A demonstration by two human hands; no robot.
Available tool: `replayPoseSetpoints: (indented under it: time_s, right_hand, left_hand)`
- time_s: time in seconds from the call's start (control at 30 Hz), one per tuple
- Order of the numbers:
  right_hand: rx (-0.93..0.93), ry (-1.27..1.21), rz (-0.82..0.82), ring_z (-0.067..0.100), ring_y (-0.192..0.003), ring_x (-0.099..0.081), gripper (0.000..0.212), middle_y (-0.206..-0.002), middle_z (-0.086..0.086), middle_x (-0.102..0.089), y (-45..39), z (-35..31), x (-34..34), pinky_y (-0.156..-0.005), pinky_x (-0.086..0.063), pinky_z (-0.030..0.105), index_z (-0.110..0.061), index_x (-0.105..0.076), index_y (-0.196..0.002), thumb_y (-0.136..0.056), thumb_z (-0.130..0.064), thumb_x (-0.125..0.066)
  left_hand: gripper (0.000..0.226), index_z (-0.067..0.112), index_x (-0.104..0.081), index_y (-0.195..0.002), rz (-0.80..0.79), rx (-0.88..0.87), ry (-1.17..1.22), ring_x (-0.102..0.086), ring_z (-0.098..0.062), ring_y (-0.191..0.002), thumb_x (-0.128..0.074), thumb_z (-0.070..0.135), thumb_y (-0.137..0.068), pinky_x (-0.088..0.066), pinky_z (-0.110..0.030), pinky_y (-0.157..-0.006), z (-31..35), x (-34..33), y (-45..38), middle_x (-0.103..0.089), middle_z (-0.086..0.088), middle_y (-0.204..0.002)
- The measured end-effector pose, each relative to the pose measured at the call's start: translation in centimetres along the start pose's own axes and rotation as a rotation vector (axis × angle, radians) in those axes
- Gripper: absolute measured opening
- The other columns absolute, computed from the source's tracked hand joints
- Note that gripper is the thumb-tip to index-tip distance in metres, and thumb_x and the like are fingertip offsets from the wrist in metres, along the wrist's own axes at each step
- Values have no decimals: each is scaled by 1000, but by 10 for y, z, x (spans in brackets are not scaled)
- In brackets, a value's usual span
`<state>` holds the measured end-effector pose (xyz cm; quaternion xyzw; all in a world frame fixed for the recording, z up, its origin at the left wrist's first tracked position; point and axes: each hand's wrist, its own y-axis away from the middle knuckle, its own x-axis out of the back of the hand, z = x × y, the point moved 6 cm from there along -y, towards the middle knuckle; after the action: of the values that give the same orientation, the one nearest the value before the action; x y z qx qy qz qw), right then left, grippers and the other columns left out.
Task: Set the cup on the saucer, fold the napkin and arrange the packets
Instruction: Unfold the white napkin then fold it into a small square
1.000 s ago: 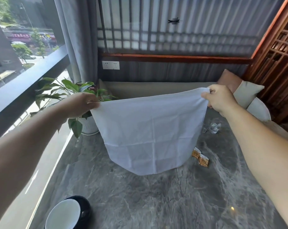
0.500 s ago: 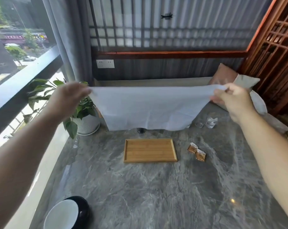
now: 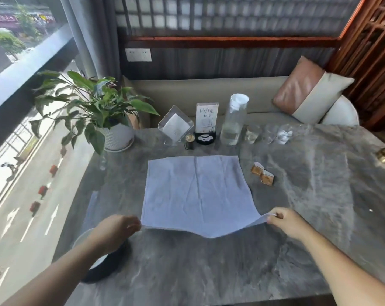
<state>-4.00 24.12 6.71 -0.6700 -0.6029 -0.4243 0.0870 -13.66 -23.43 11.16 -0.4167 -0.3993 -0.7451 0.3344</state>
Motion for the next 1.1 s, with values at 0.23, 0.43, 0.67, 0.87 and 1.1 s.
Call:
replayPoseSetpoints:
  time_s: [0.23,0.43,0.67,0.87,1.1]
  right_hand:
    - [-35,83,-188,5,-54,-44,20,-60,-7,-52,43,20,-5,-55,-29,24,-12,-65,-75,-88,-26,-64]
    - [-56,109,-352,9,-63,-46,20,-65,-5,-55,65,22,11,-64,-32,30,-15,-63,-72,-89,-25,-64]
    - [-24,-41,-44,18,-62,-43,21,-63,1,-51,-4,-7,31,-58,-32,30,-12,-60,-73,-89,-26,-63]
    - [-20,37,169,19,-58,-38,32,-60,1,-42,-70,-25,25,-54,-27,31,-12,-49,-63,-88,-30,-58]
    - [-18,26,206,17,-55,-27,43,-55,0,-27,-126,-30,4,-52,-18,30,-18,-26,-54,-86,-20,-56]
  left_hand:
    - [15,28,-59,-78,-195,38,98,-52,-5,-70,-55,30,-93,-39,-18,-66,-1,-52,48,-61,13,-76]
    - [13,23,-68,-85,-303,59,75,-60,-3,-72,-58,25,-92,-48,-18,-71,-10,-50,57,-66,12,-78]
    - [20,16,-65,-87,119,269,128,-63,-26,-78,-50,25,-96,-44,-32,-65,-9,0,-26,-66,-5,-80]
    - [17,4,-69,-90,282,280,58,-62,-42,-87,-56,15,-91,-38,-35,-67,-14,12,-88,-68,-24,-93]
    - [19,6,-68,-87,241,394,48,-61,-37,-81,-51,14,-91,-37,-32,-65,-39,-4,-135,-66,-20,-87]
